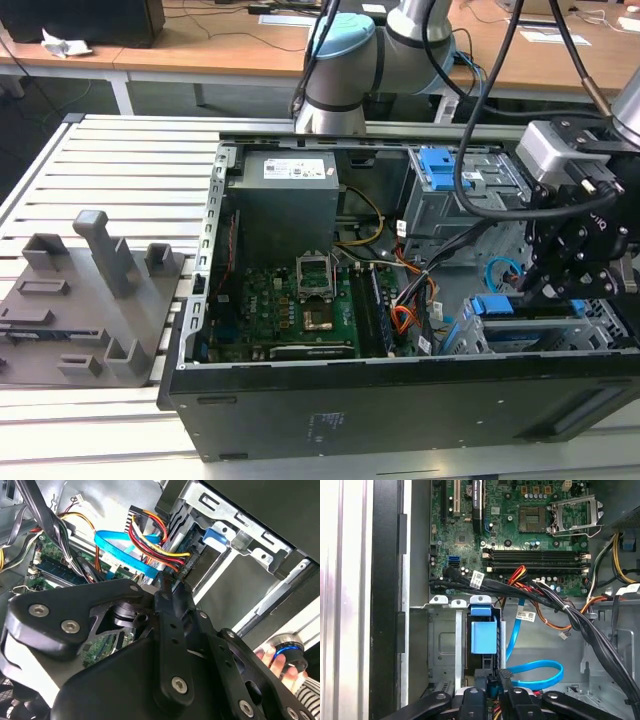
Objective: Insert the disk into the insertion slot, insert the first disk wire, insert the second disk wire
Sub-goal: 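Insert the second disk wire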
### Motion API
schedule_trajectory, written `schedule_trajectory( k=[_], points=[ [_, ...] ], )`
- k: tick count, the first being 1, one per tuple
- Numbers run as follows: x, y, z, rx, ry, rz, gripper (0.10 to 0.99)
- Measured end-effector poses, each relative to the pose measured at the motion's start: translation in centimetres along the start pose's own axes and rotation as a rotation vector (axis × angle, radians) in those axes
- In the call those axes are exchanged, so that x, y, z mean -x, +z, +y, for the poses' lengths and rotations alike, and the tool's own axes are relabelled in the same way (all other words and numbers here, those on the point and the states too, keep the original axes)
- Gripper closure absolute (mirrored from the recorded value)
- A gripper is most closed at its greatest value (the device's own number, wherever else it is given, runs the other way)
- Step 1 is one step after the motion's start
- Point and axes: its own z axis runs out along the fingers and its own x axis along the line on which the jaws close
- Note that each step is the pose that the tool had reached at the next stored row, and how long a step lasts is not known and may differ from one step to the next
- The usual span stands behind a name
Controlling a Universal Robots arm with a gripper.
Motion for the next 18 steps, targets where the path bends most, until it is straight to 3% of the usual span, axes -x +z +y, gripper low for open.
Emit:
schedule_trajectory(
  k=[2, 4, 5, 7, 11, 15, 18],
  points=[
    [0.05, -1.46, 0.08, 0.0, 0.0, 0.0006, 0.847],
    [0.13, -2.11, 0.11, 0.0, 0.0, 0.0007, 0.863],
    [0.17, -2.63, 0.14, 0.0, 0.0, 0.0006, 0.98],
    [0.17, -3.16, 0.16, 0.0, 0.0, 0.0009, 0.98],
    [0.18, -3.27, 0.31, 0.0, 0.0, 0.0008, 0.98],
    [0.18, -3.19, 1.69, 0.0, 0.0, 0.0007, 0.98],
    [0.18, -3.17, 1.93, 0.0, 0.0, 0.0008, 0.98]
  ],
)
